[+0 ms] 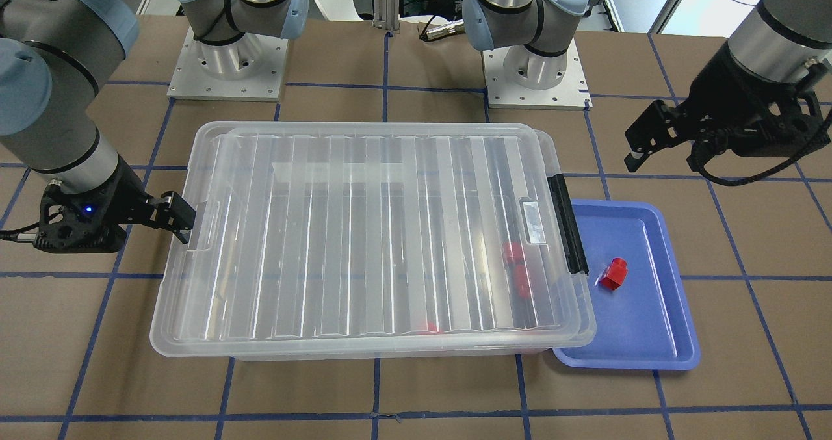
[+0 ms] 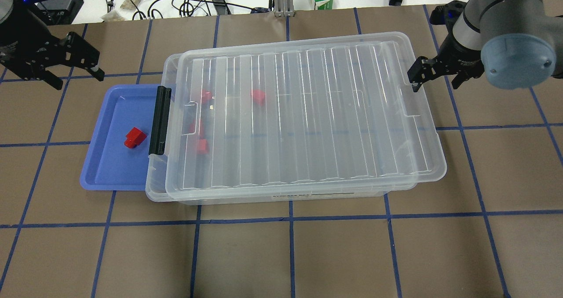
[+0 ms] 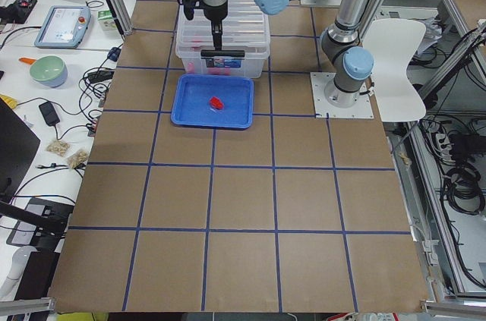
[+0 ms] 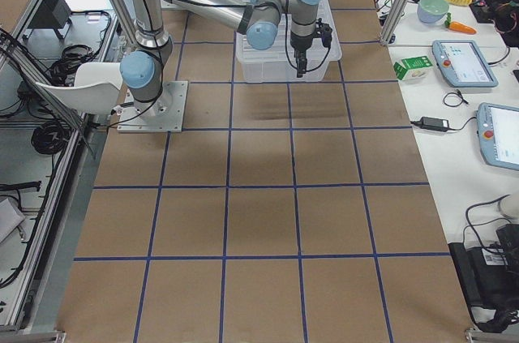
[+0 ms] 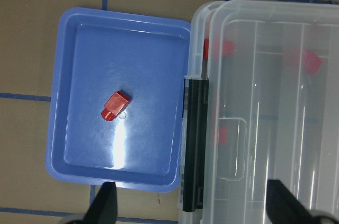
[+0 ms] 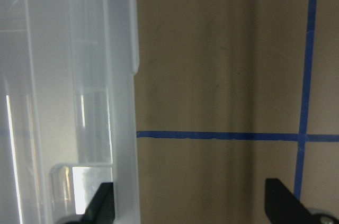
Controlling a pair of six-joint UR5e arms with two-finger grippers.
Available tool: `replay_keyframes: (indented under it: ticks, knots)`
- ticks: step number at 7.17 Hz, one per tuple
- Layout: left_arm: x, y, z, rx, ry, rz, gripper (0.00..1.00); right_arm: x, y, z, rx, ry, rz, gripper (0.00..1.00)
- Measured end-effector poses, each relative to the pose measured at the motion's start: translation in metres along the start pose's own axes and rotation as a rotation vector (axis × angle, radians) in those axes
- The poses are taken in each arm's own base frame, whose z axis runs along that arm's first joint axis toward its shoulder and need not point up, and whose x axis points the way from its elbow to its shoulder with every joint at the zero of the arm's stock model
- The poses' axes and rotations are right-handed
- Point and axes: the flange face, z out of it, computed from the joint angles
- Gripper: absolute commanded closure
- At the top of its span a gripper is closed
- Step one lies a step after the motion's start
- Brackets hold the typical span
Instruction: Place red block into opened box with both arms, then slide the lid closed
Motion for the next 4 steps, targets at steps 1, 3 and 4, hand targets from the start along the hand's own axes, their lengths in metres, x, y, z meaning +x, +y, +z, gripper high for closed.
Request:
replay_keyframes:
  ticks: [1,3,4]
  knots:
    - [-0.031,-0.01,0.028,-0.002,0.045,0.022,0.0,0.019,0.001,0.0,-0.004,0.016,0.006,0.0]
    - [-0.068,-0.028,0.103,0.011,0.074,0.151,0.0,0.06,0.004,-0.001,-0.007,0.027,0.022,0.0]
    - [-0.079,-0.034,0.137,0.028,0.067,0.239,0.0,0.078,0.005,-0.003,-0.005,0.031,0.02,0.0]
